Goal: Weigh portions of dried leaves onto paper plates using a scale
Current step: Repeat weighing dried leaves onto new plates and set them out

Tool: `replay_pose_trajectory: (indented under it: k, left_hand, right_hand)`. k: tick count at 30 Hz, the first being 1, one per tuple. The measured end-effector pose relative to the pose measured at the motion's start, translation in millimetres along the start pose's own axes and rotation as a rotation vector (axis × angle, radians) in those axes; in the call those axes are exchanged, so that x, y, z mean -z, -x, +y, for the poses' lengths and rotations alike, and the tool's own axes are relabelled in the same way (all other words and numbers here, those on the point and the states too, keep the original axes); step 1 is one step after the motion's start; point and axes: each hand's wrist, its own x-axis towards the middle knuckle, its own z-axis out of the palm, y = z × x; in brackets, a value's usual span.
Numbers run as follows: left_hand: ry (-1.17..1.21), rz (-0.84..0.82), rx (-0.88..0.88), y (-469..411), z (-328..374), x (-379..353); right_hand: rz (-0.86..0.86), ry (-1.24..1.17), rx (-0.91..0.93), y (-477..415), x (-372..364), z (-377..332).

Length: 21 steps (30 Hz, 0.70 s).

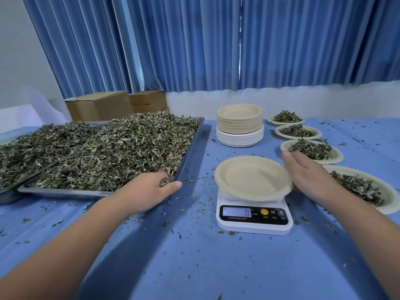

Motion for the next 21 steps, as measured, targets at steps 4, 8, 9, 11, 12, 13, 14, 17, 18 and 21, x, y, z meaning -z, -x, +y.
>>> replay_pose_trajectory:
  k: [4, 8, 9, 11, 12, 13, 14, 17, 18, 21]
  left_hand:
    - [0.053, -0.006, 0.041, -9, -5, 7]
    - [0.127, -0.086, 0.069, -19, -13, 19]
    - [0.160, -0.091, 0.079, -21, -15, 21]
    - [0.220, -0.063, 0.092, -25, -17, 24]
    - [0.243, -0.039, 0.092, -27, -17, 25]
    - [0.262, -0.017, 0.087, -29, -15, 26]
    - [0.276, 0.009, 0.080, -31, -12, 28]
    - [0.362, 0.132, 0.052, -34, 4, 34]
    - [0.419, 0.187, 0.027, -34, 12, 35]
    - [0.597, 0.341, -0.080, -35, 44, 37]
  right_hand:
    - [0.008, -0.018, -0.001, 0, -1, -1]
    - [0.018, -0.036, 0.000, 1, -1, -1]
    - [0.018, -0.036, 0.001, 1, 0, 0]
    - [0.014, -0.034, 0.004, 0, -1, 0]
    - [0.014, -0.032, 0.006, -1, -1, 0]
    - [0.019, -0.032, 0.006, -2, -1, 1]
    - [0.028, -0.034, 0.006, -2, -1, 1]
    - [0.063, -0.028, 0.011, -3, -1, 3]
    - [0.074, -0.022, 0.013, -3, -1, 3]
    - [0.094, -0.017, 0.026, -5, -1, 3]
